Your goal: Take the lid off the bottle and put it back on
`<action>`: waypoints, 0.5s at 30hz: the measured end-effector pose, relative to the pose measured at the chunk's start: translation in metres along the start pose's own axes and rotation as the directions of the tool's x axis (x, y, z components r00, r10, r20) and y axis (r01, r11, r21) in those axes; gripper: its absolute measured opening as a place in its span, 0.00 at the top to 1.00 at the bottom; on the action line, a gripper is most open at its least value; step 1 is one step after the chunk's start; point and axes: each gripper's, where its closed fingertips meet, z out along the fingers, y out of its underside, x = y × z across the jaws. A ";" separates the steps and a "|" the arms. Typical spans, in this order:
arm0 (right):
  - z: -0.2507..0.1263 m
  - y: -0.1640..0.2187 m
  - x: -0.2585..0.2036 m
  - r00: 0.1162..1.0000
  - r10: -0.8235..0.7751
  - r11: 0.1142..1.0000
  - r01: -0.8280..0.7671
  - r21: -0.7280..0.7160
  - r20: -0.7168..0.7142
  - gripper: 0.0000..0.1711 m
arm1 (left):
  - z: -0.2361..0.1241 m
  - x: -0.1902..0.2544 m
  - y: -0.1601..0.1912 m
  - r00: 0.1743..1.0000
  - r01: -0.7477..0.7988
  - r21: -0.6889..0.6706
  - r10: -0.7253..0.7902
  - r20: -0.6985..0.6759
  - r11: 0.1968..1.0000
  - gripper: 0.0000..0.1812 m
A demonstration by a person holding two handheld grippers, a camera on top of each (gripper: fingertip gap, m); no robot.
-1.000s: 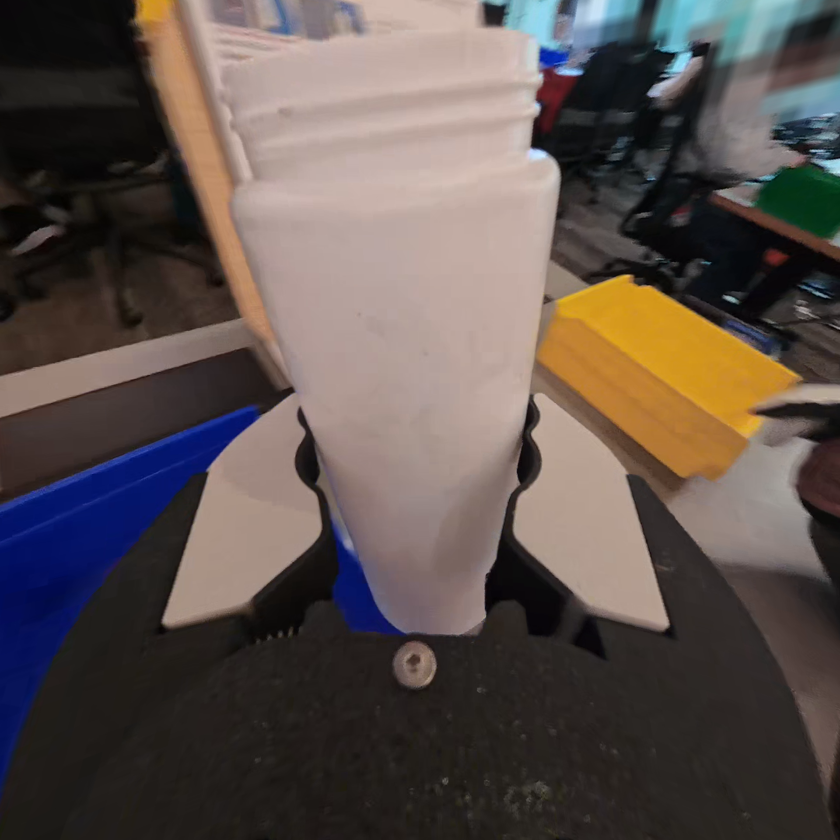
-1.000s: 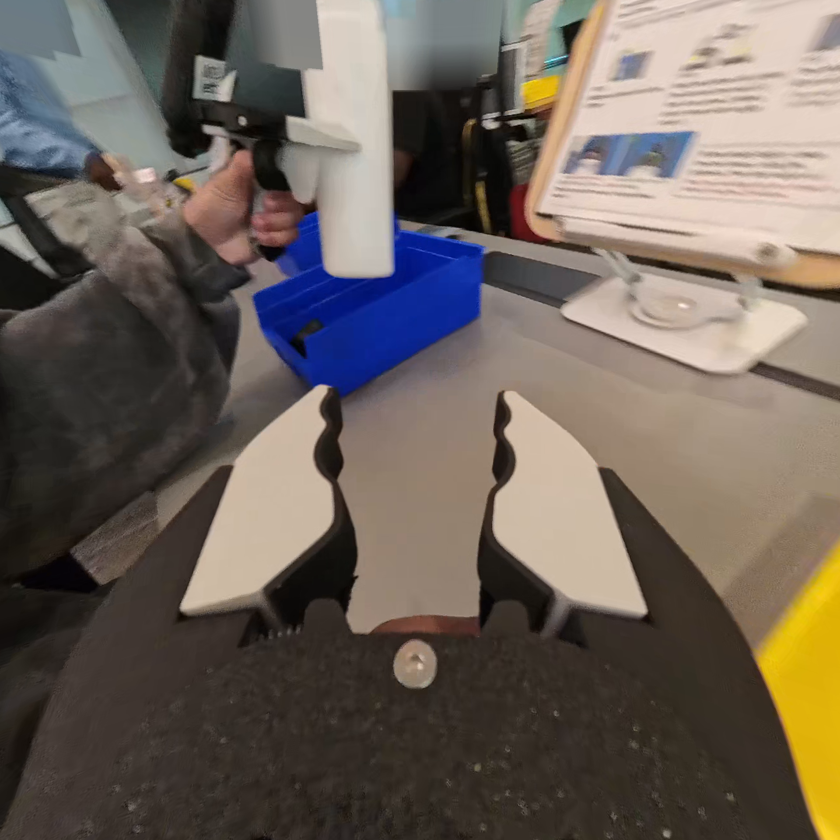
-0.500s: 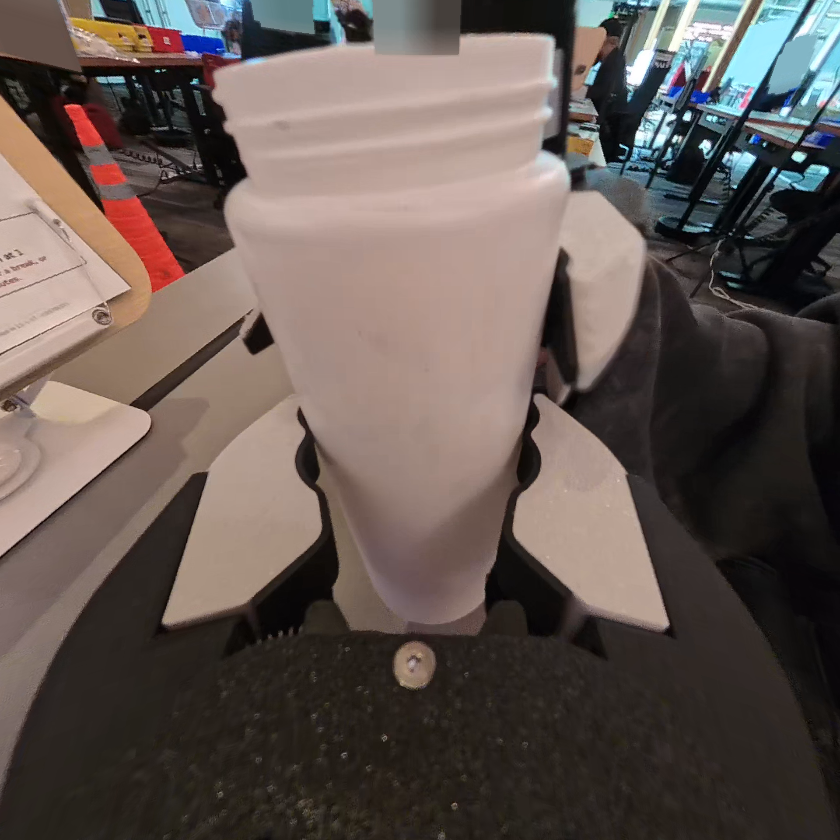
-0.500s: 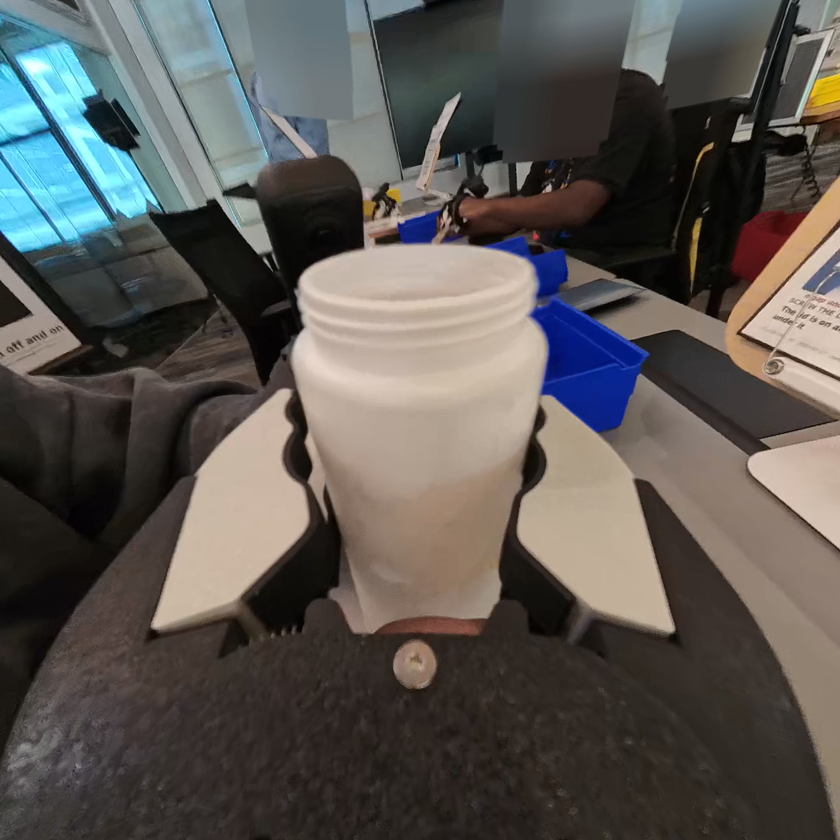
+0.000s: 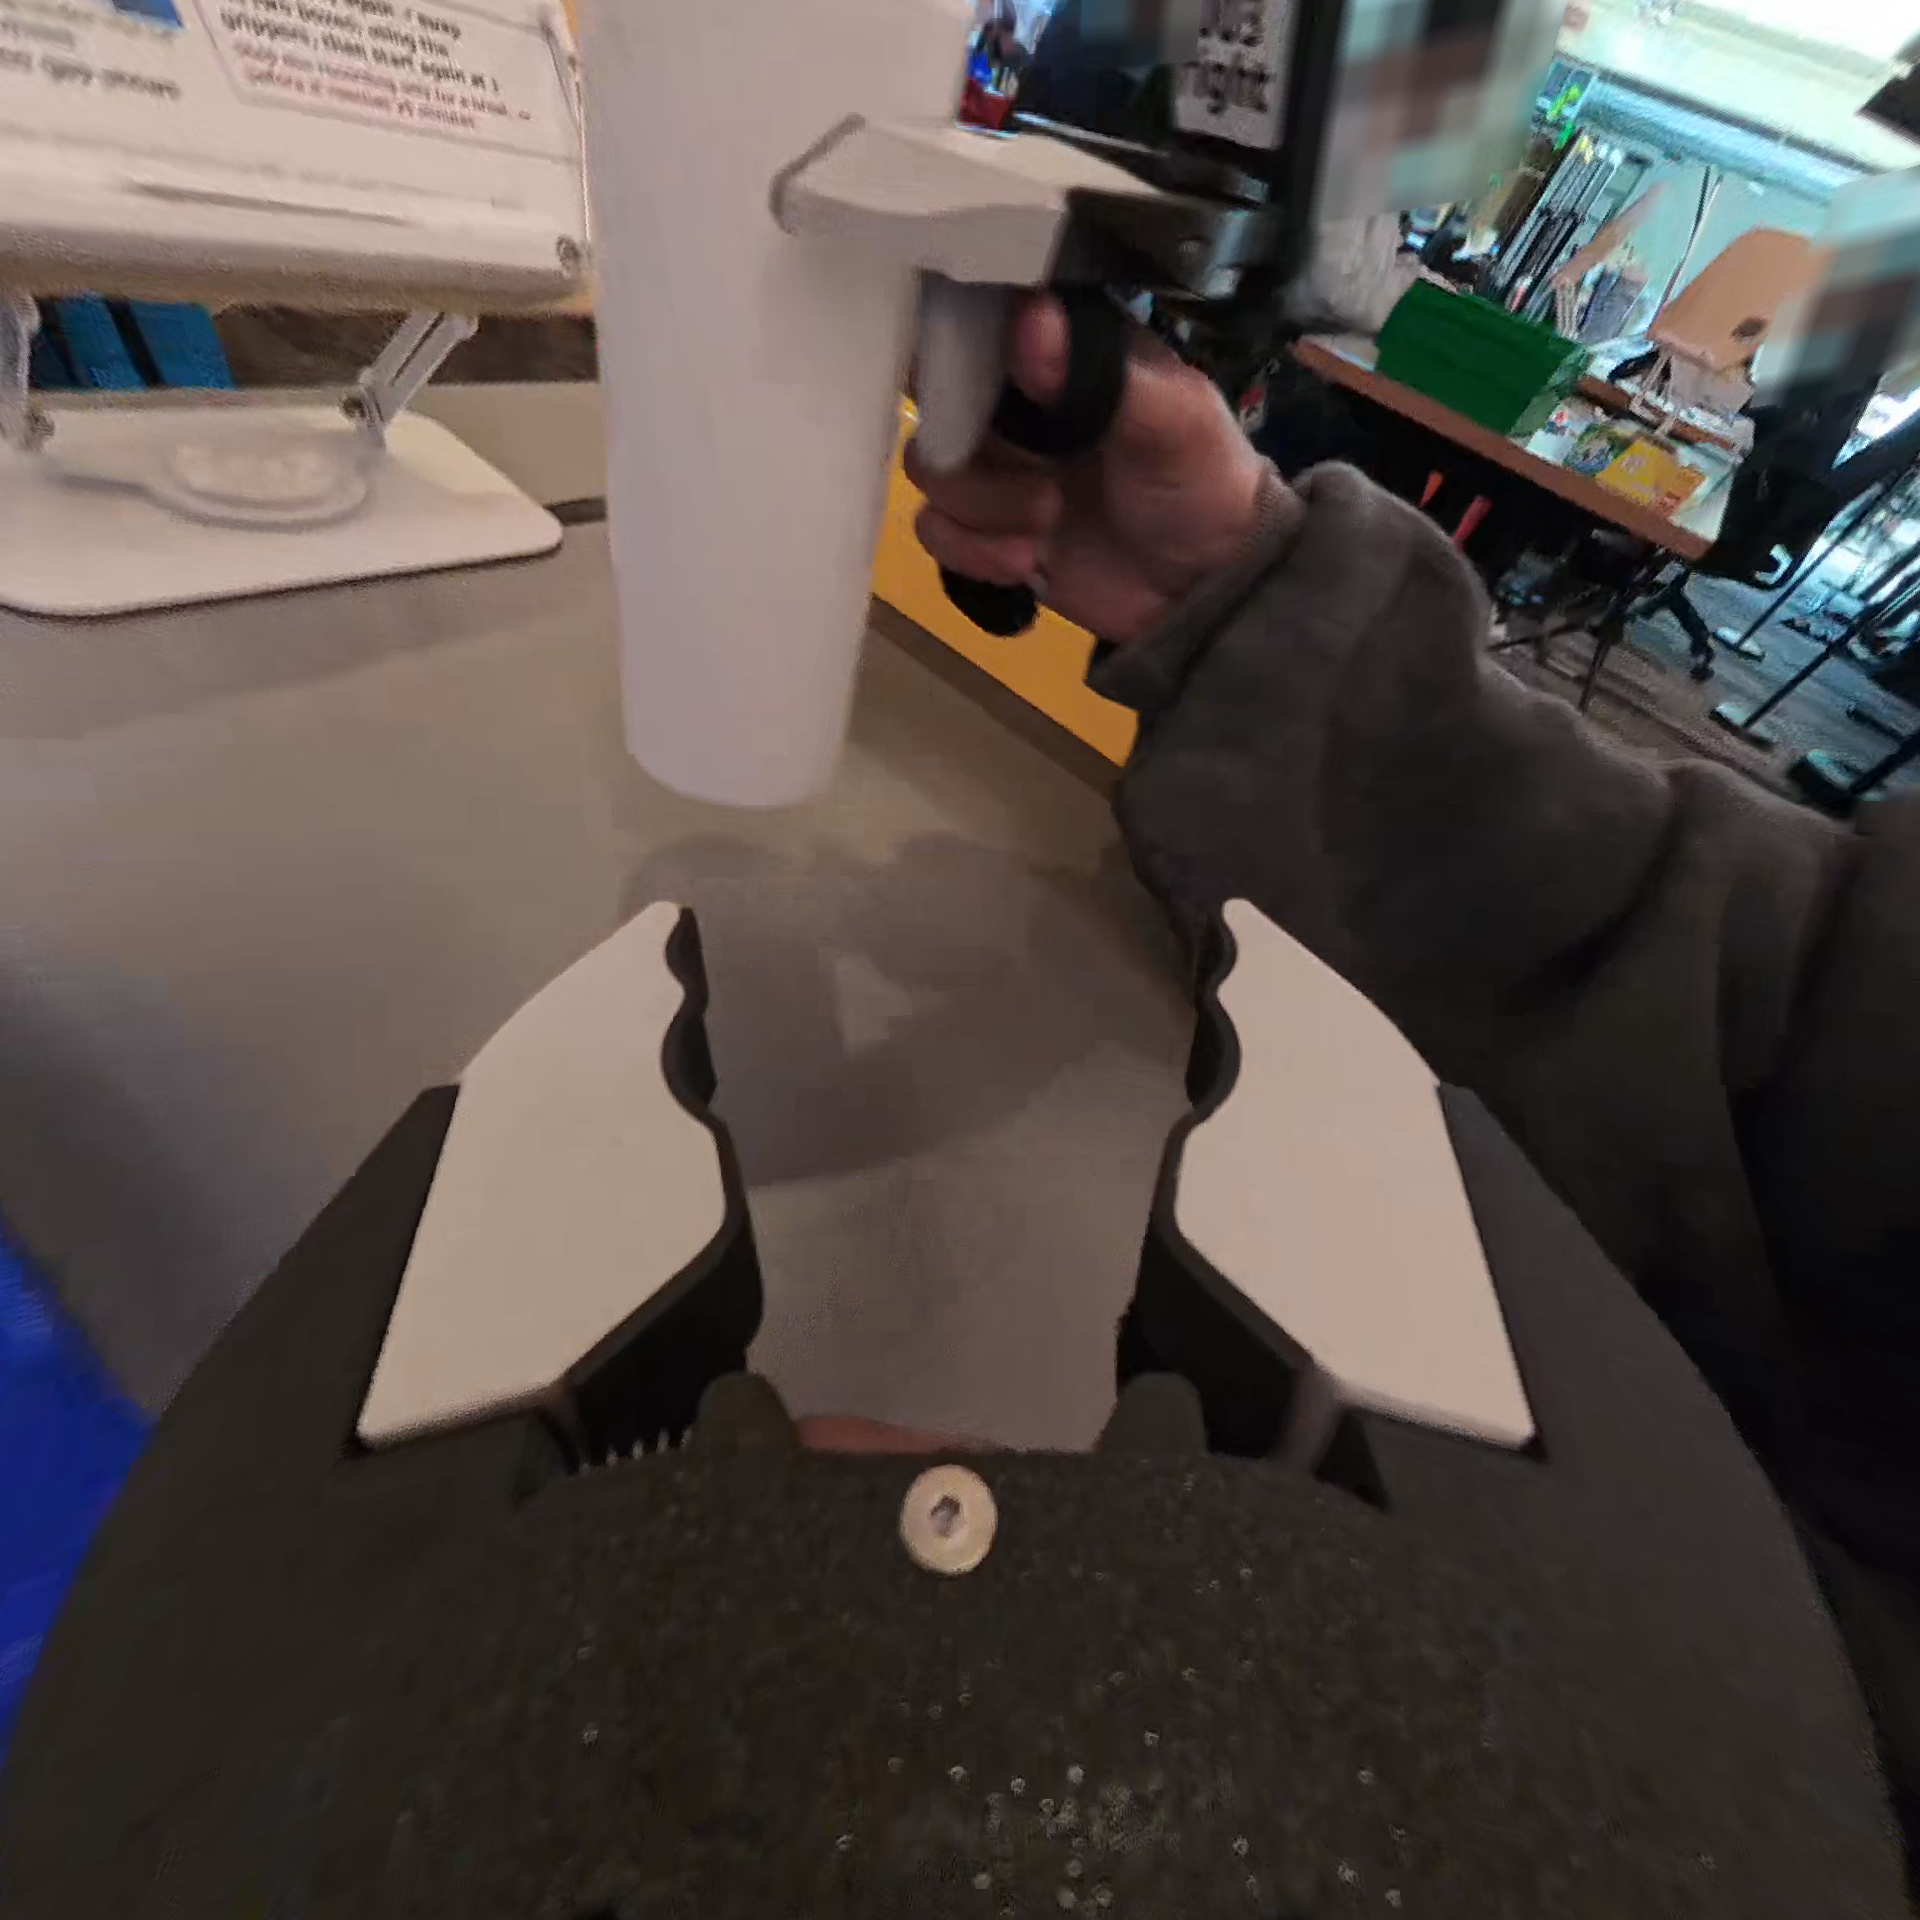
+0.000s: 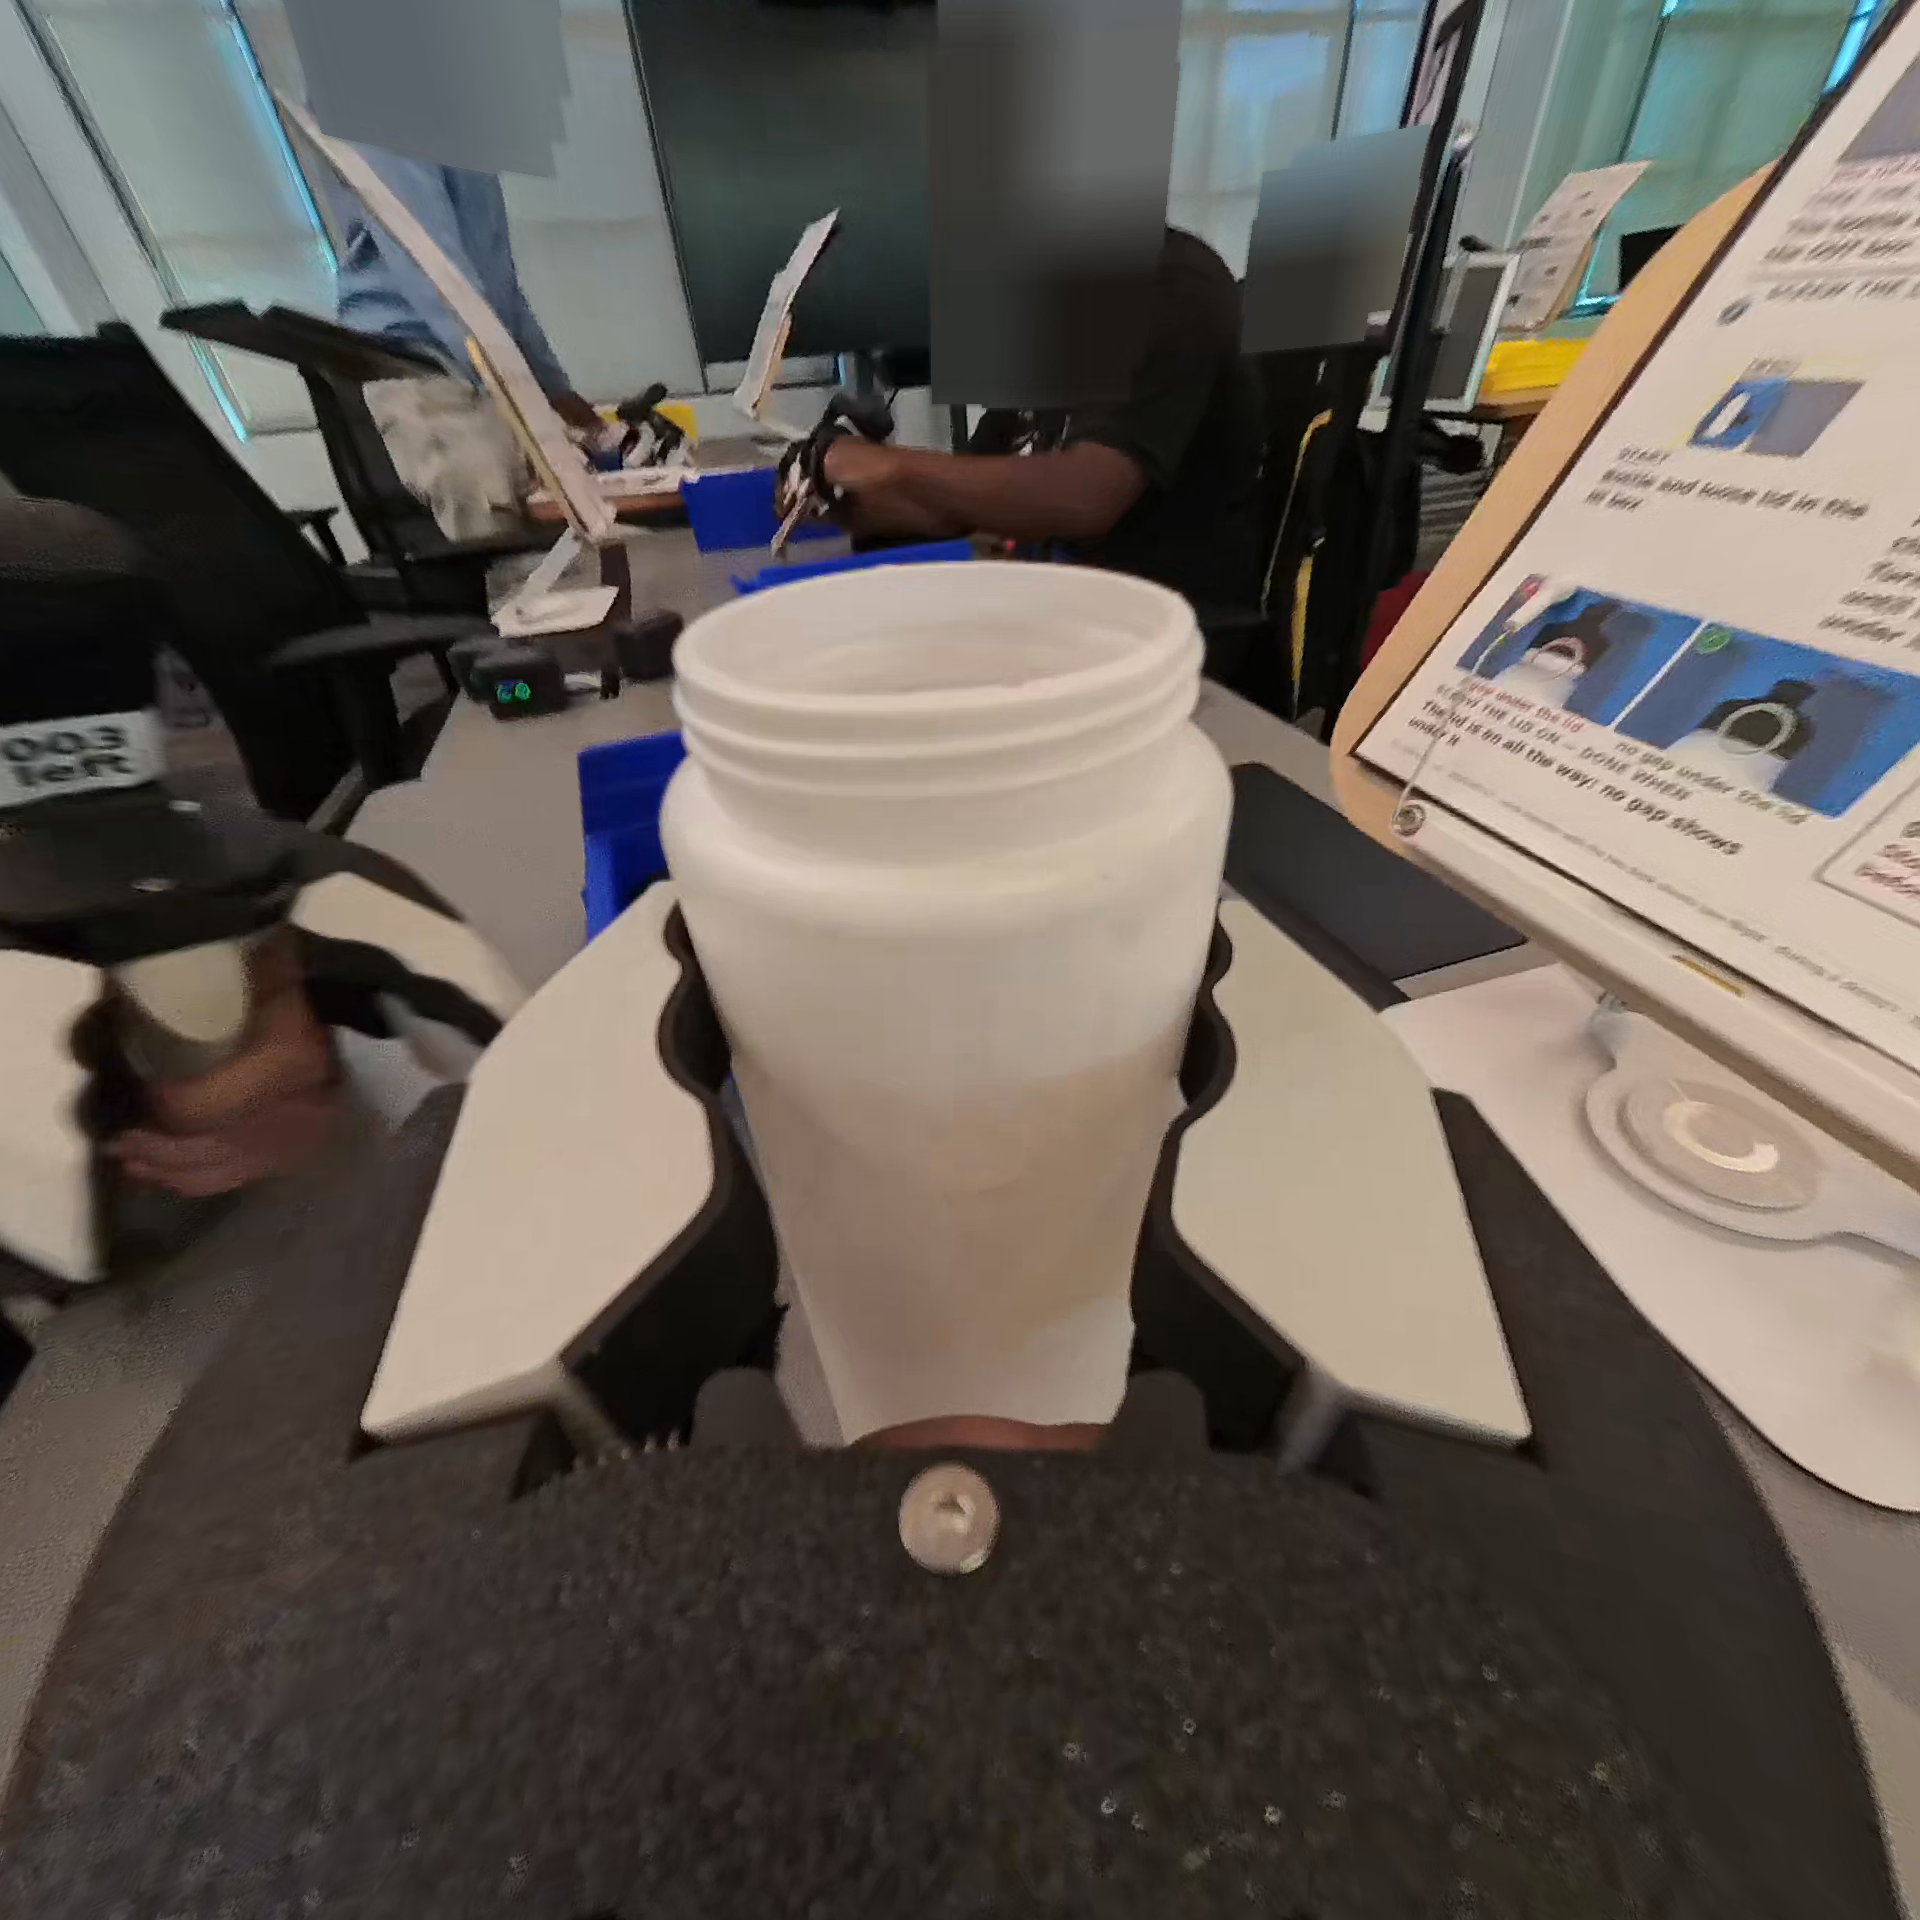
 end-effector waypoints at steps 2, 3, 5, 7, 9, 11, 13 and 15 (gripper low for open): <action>0.009 0.013 0.007 1.000 0.007 1.000 -0.007 -0.020 0.015 0.49 | -0.024 0.012 0.021 1.000 0.003 0.005 -0.003 -0.007 1.000 0.51; 0.012 0.017 0.012 1.000 0.017 1.000 -0.017 -0.012 0.019 0.49 | -0.034 0.015 0.030 1.000 -0.009 -0.002 0.009 0.007 1.000 0.51; 0.016 0.025 0.022 1.000 0.026 1.000 -0.026 0.016 0.015 0.49 | -0.051 0.018 0.044 0.999 -0.020 -0.020 0.020 0.042 1.000 0.51; 0.016 0.032 0.031 1.000 0.029 0.999 -0.029 0.036 -0.001 0.49 | -0.065 0.022 0.052 0.999 -0.006 -0.024 0.007 0.050 1.000 0.51; 0.015 0.037 0.030 0.998 0.053 0.996 -0.055 0.064 0.029 0.49 | -0.074 0.018 0.059 0.997 -0.009 -0.025 0.011 0.080 1.000 0.51; 0.016 0.046 0.027 0.997 0.069 0.994 -0.072 0.081 0.035 0.49 | -0.081 0.008 0.066 0.993 -0.007 -0.033 0.011 0.120 0.999 0.52; 0.016 0.048 0.022 0.999 0.036 0.992 -0.040 0.118 0.033 0.49 | -0.087 0.000 0.069 0.989 0.015 -0.050 -0.007 0.147 0.999 0.52; 0.017 0.050 0.020 1.000 0.003 0.996 -0.005 0.085 0.020 0.49 | -0.096 -0.009 0.069 0.984 0.004 -0.074 0.009 0.176 0.997 0.52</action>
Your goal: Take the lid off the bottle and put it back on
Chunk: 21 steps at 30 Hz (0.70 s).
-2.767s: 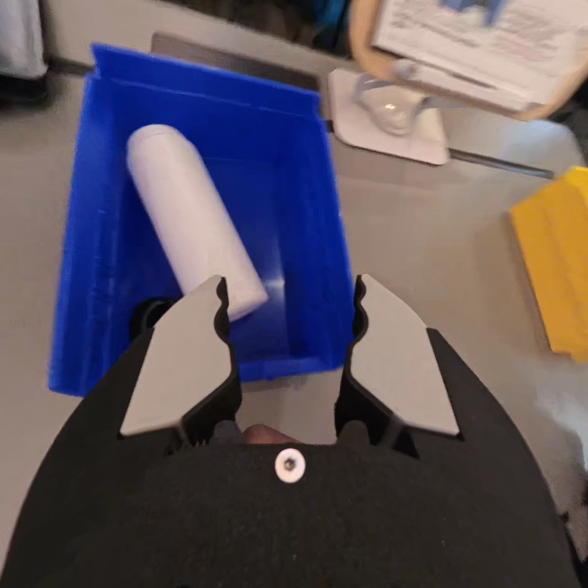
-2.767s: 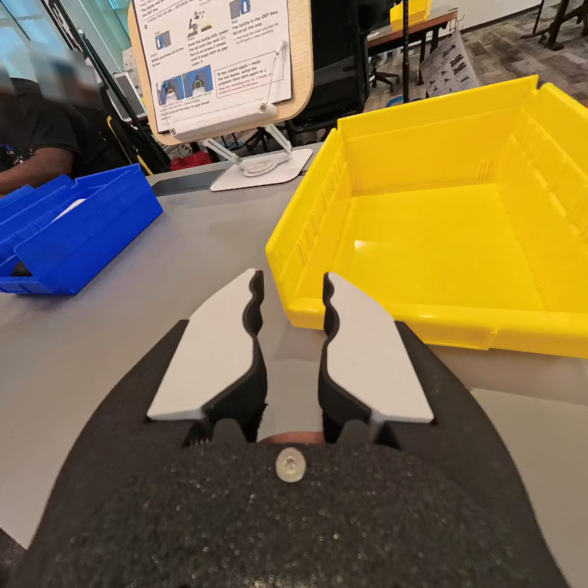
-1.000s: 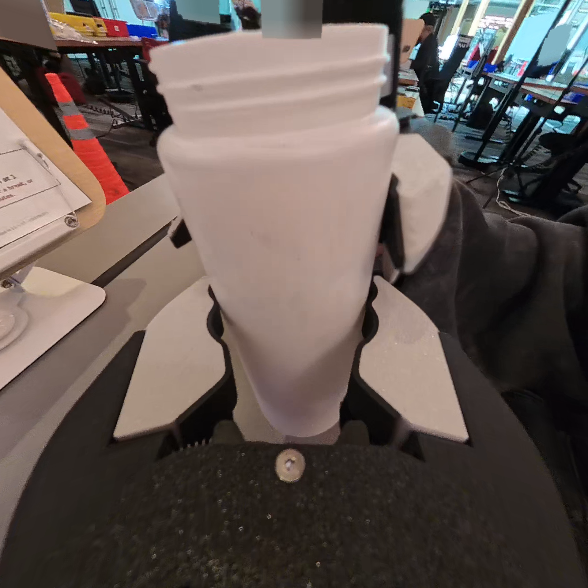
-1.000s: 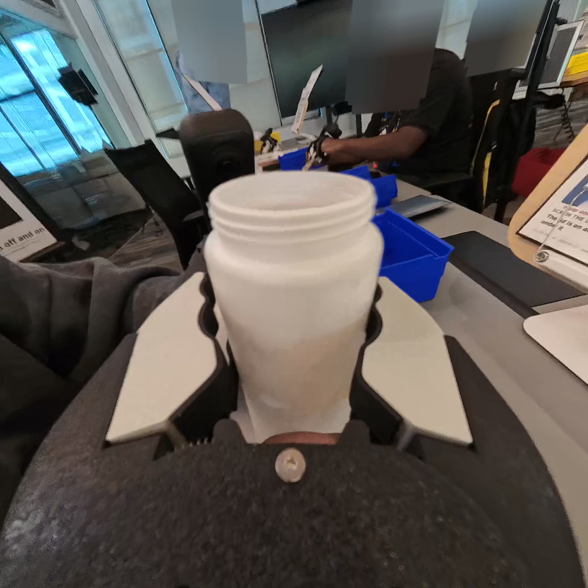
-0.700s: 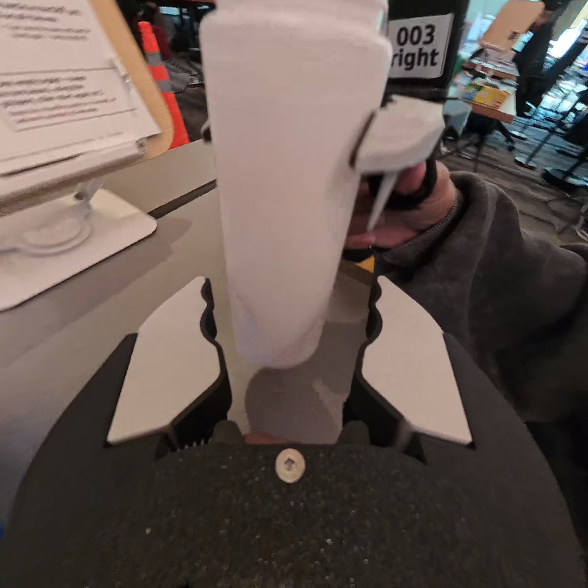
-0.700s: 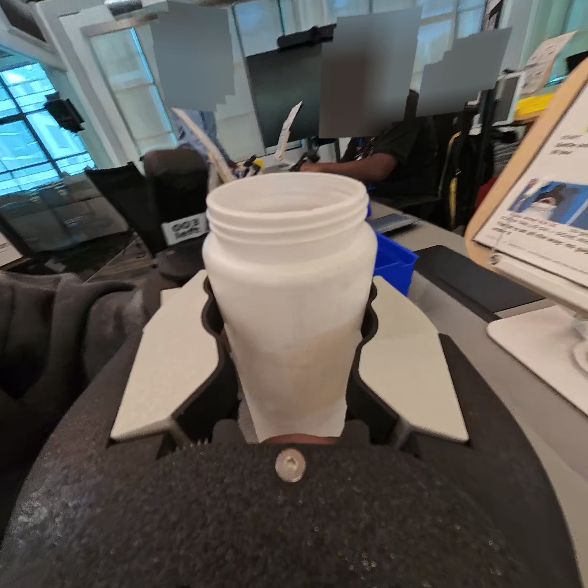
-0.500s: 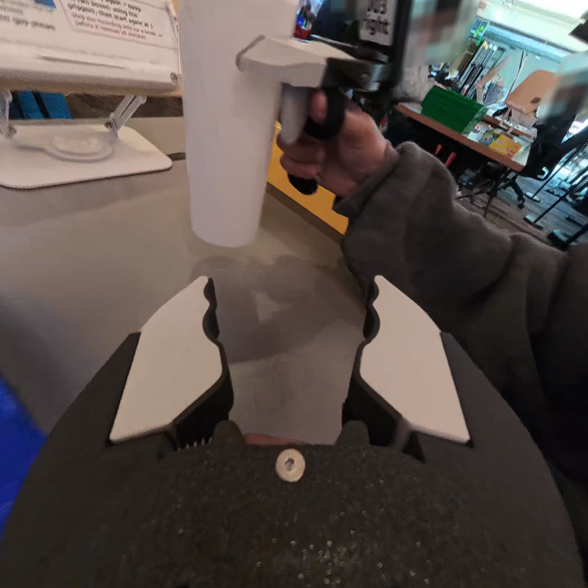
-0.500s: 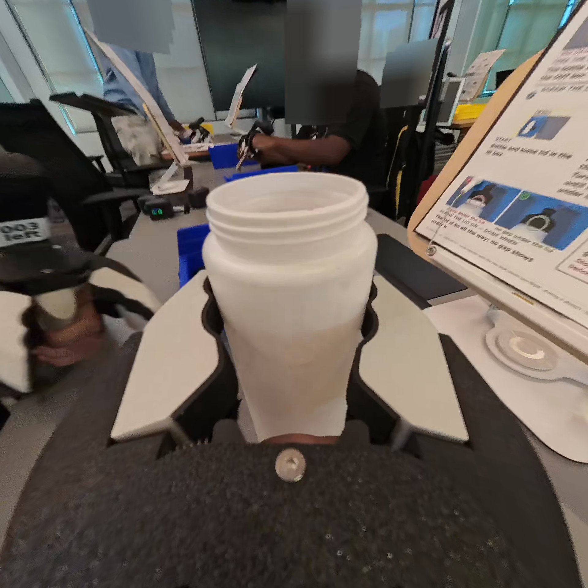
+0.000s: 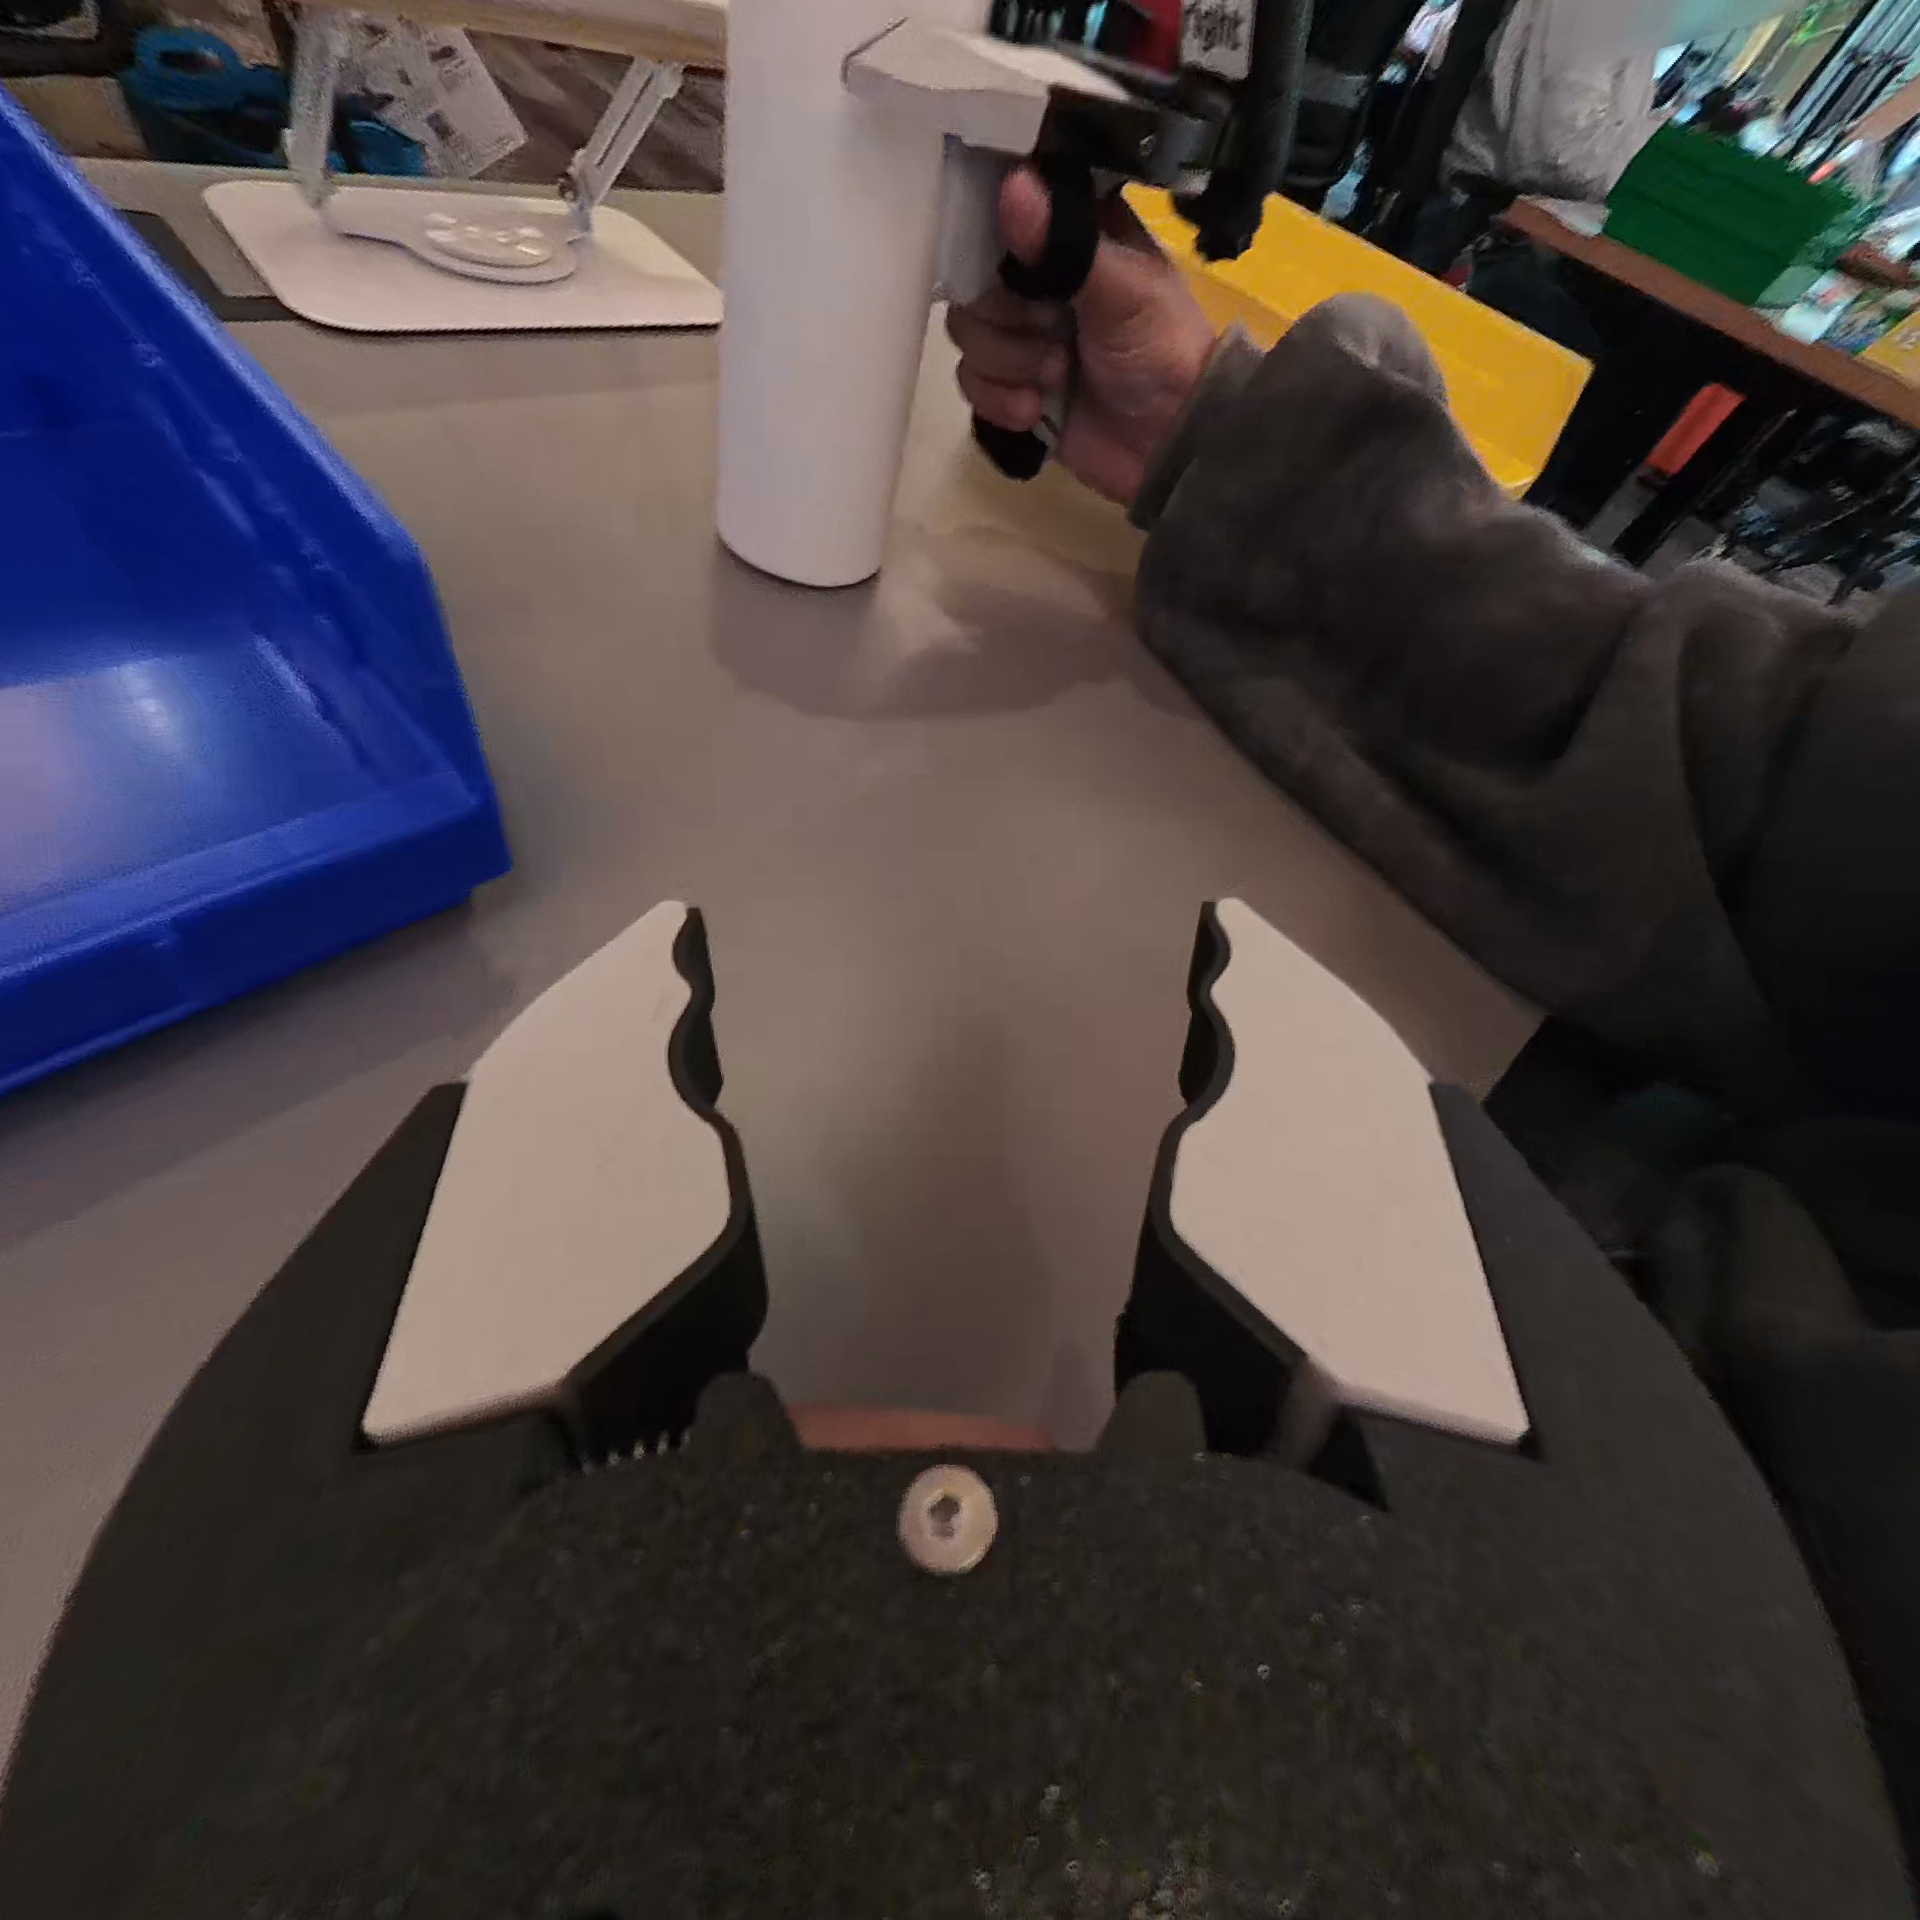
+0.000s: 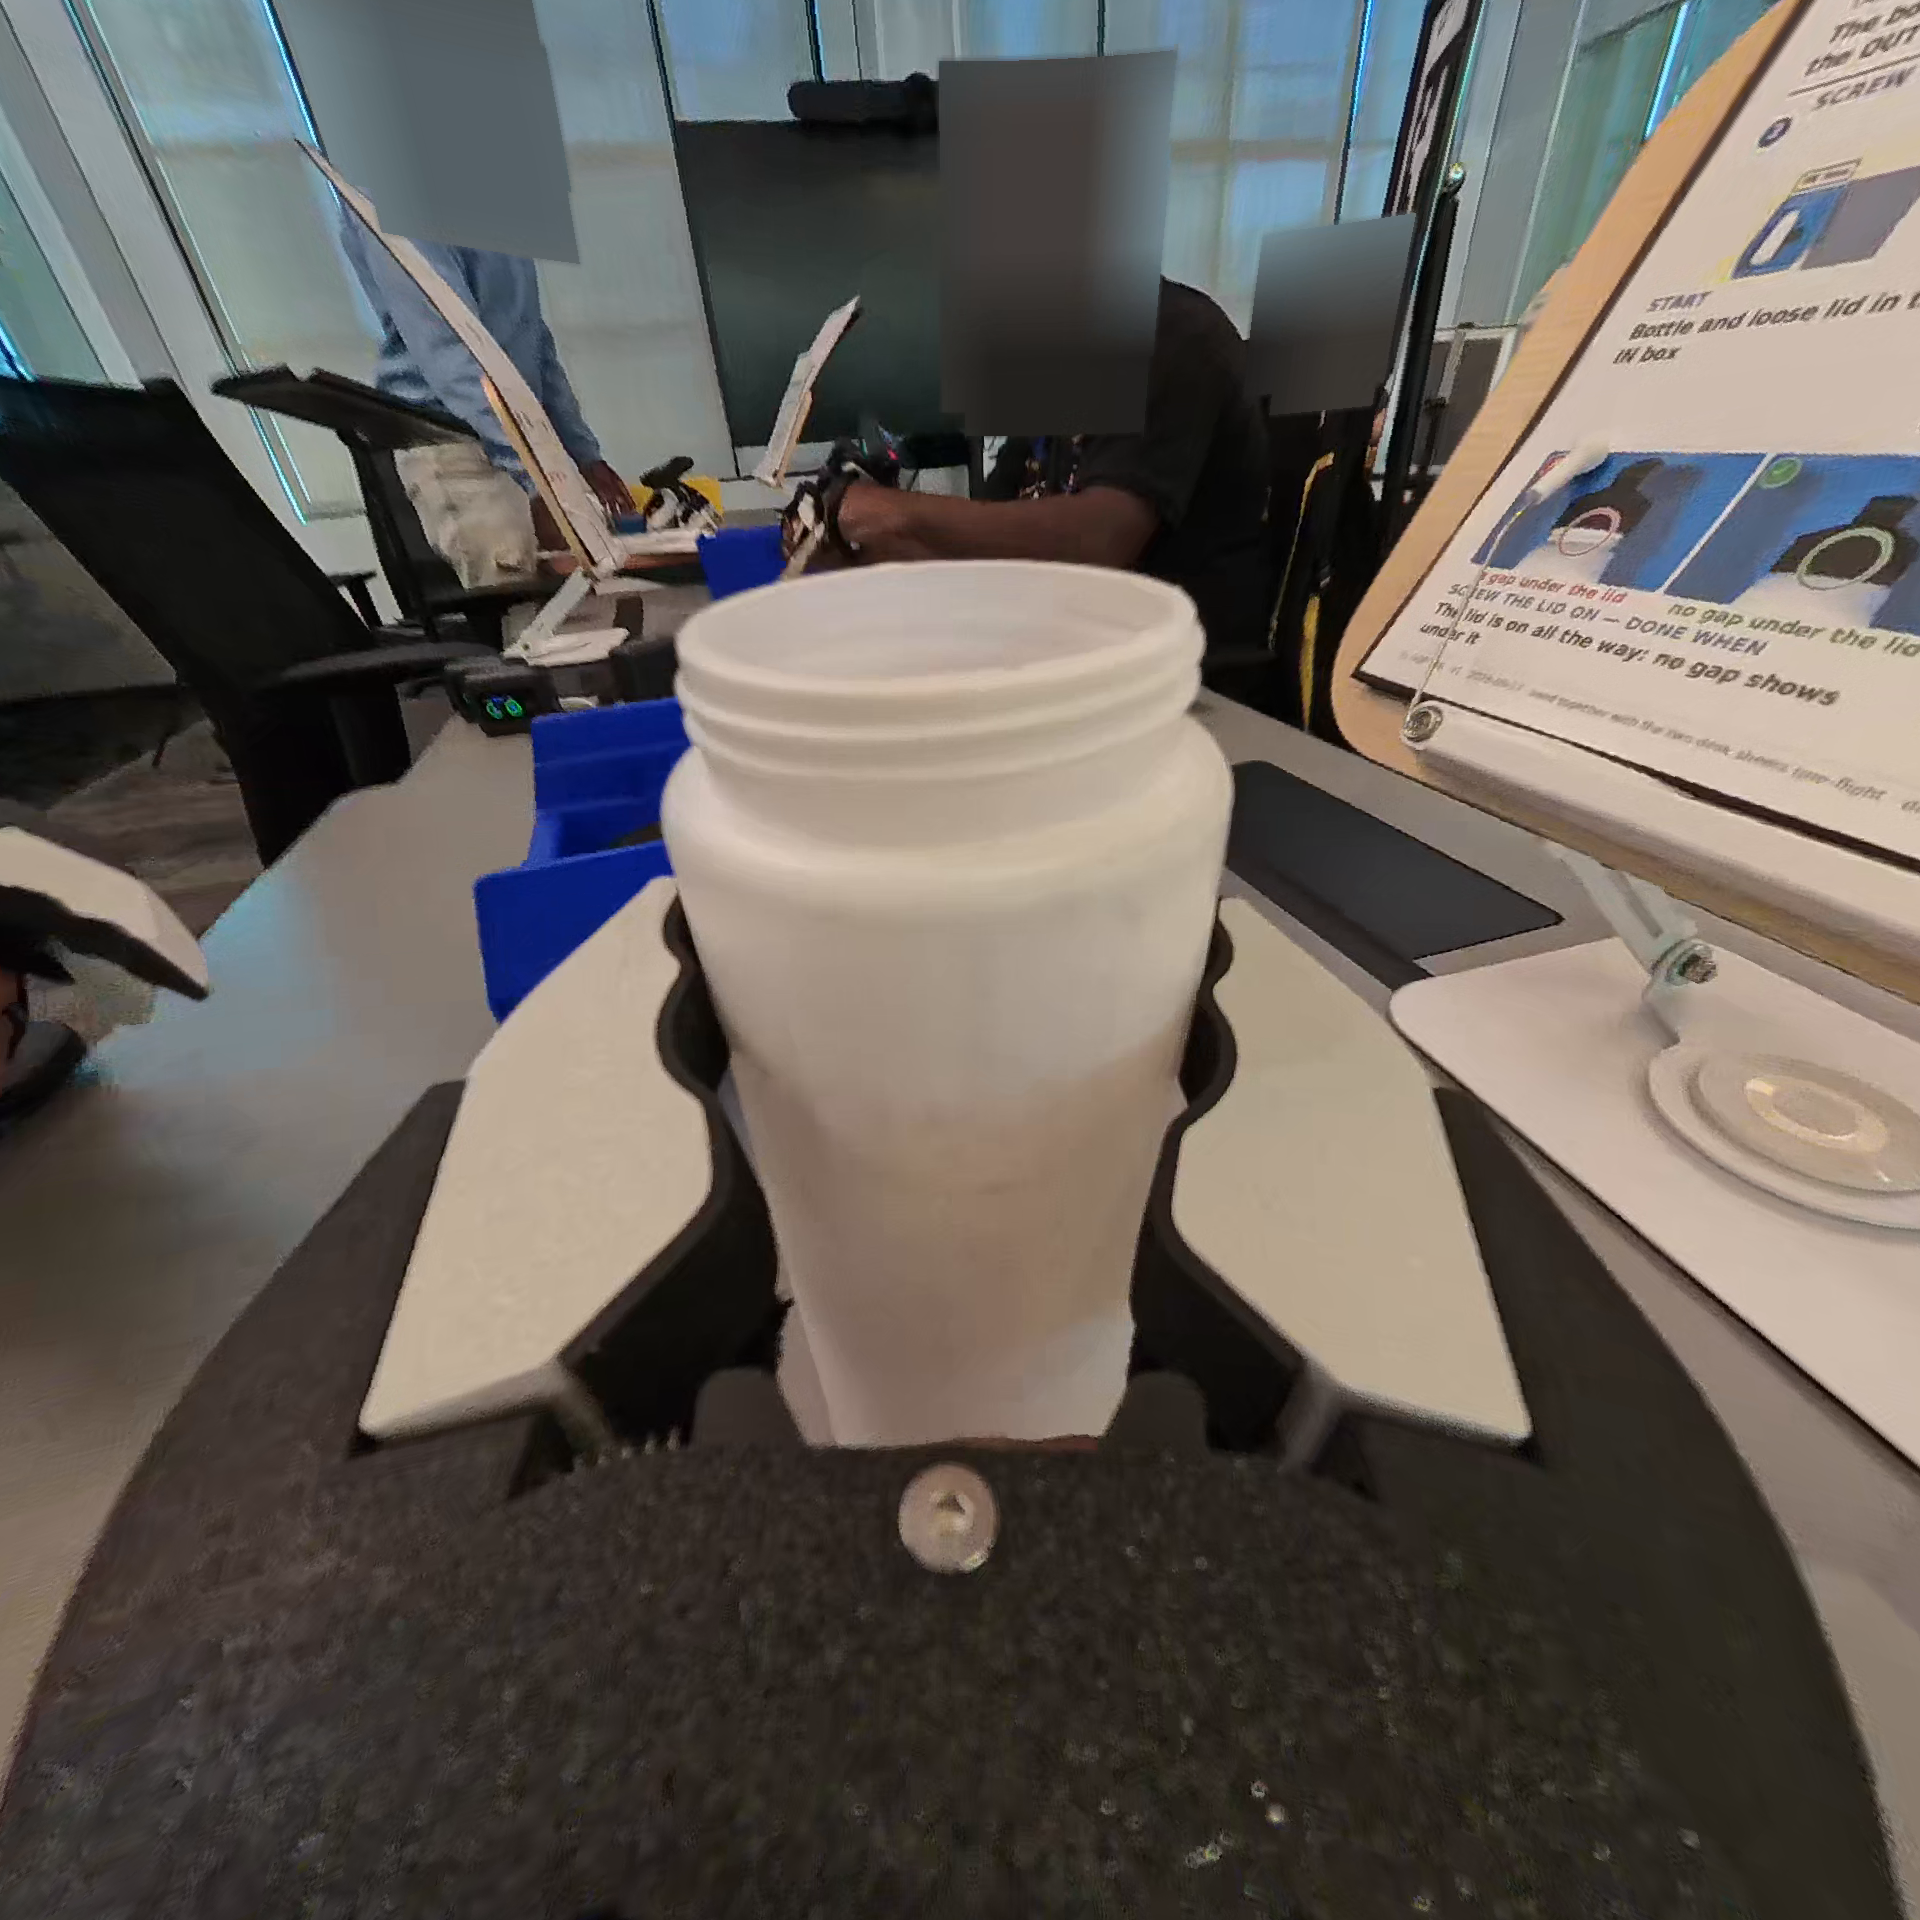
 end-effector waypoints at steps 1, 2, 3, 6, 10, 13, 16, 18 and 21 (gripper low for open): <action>0.001 0.001 -0.001 1.000 -0.018 1.000 0.018 -0.009 -0.008 0.49 | -0.004 -0.008 0.001 0.999 -0.023 -0.025 0.023 0.033 0.999 0.52; 0.003 0.001 -0.001 1.000 -0.027 1.000 0.027 -0.007 -0.015 0.49 | -0.008 -0.018 0.001 0.996 -0.046 -0.052 0.049 0.069 0.998 0.52; 0.003 0.001 0.000 0.999 -0.021 1.000 0.022 0.005 -0.026 0.49 | -0.012 -0.029 0.000 0.992 -0.061 -0.078 0.069 0.104 0.995 0.52; 0.003 0.000 0.000 0.999 -0.021 0.999 0.022 0.032 -0.024 0.49 | -0.026 -0.070 -0.011 0.968 -0.051 -0.173 0.091 0.232 0.984 0.53; 0.002 0.000 -0.001 0.999 -0.029 0.999 0.030 0.027 -0.028 0.49 | -0.036 -0.139 -0.030 0.872 -0.039 -0.331 0.194 0.449 0.943 0.55; 0.001 0.000 -0.001 0.999 -0.030 0.999 0.031 0.032 -0.038 0.49 | -0.034 -0.188 -0.029 0.772 0.047 -0.469 0.265 0.577 0.882 0.54; 0.001 0.000 -0.001 0.999 -0.033 0.999 0.034 0.034 -0.041 0.49 | -0.028 -0.229 -0.018 0.702 0.212 -0.508 0.232 0.673 0.834 0.54; 0.001 0.000 -0.001 0.999 -0.033 0.999 0.034 0.035 -0.042 0.49 | -0.023 -0.244 -0.008 0.685 0.311 -0.509 0.182 0.705 0.803 0.56; 0.001 0.000 -0.001 0.999 -0.030 0.999 0.032 0.038 -0.039 0.49 | -0.013 -0.248 0.003 0.718 0.378 -0.523 0.115 0.686 0.764 0.58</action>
